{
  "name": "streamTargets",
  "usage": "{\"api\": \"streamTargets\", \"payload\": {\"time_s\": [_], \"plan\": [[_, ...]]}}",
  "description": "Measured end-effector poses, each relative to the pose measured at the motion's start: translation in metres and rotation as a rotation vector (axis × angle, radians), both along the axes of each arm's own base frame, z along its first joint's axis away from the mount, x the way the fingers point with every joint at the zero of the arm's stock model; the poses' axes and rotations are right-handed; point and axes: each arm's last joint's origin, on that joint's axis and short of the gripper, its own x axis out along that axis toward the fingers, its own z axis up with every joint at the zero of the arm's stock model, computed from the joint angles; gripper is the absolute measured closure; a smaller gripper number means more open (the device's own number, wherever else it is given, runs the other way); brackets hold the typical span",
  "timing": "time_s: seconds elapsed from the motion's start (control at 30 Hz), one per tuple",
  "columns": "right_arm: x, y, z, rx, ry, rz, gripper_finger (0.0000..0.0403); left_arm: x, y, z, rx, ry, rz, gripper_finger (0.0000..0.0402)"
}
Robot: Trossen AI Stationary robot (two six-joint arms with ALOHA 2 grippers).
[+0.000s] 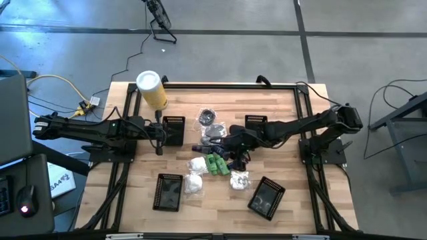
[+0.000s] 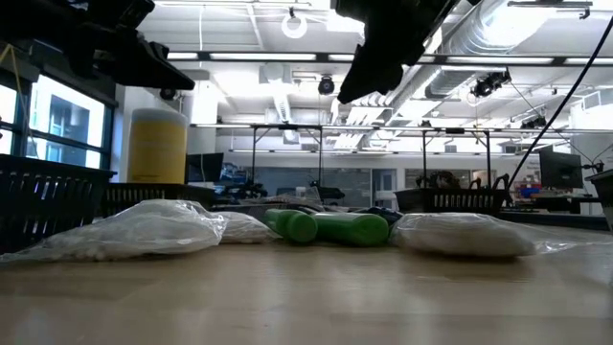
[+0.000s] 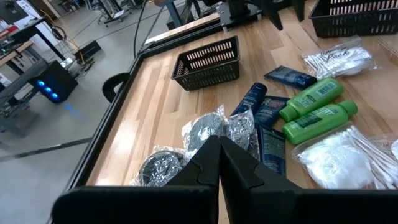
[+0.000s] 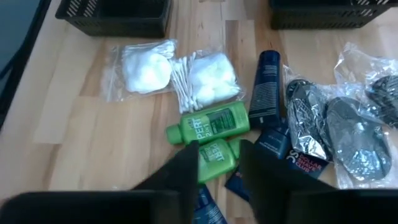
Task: Pick & Place Travel size toiletries
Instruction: Put the blue shave cream into the top right black basket
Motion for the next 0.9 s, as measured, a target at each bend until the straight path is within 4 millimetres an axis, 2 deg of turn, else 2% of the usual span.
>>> {"api": "streamTargets", "payload": {"time_s": [0.2, 0.4, 0.5, 0.6, 0.73, 0.9], "plan": [[0.0, -0.002, 0.0, -0.05, -0.006, -0.006, 0.0168, 0.0, 0.0, 0.0, 0.0, 0.0, 0.0, 0.0401], [0.001, -0.004, 0.001, -0.124, -0.028, -0.049, 0.0098, 0.0, 0.0, 0.0, 0.0, 0.0, 0.0, 0.0401], [0.001, -0.005, 0.001, -0.125, -0.018, -0.01, 0.0088, 0.0, 0.0, 0.0, 0.0, 0.0, 0.0, 0.0401], [0.004, -0.005, -0.01, -0.102, 0.026, 0.069, 0.0092, 0.0, 0.0, 0.0, 0.0, 0.0, 0.0, 0.0402], [0.01, -0.002, -0.037, -0.057, 0.126, 0.158, 0.0104, 0.0, 0.0, -0.001, 0.0, 0.009, 0.001, 0.0401], [0.018, 0.001, -0.068, -0.03, 0.23, 0.183, 0.0125, -0.001, 0.0, -0.003, 0.002, 0.033, 0.004, 0.0402]]}}
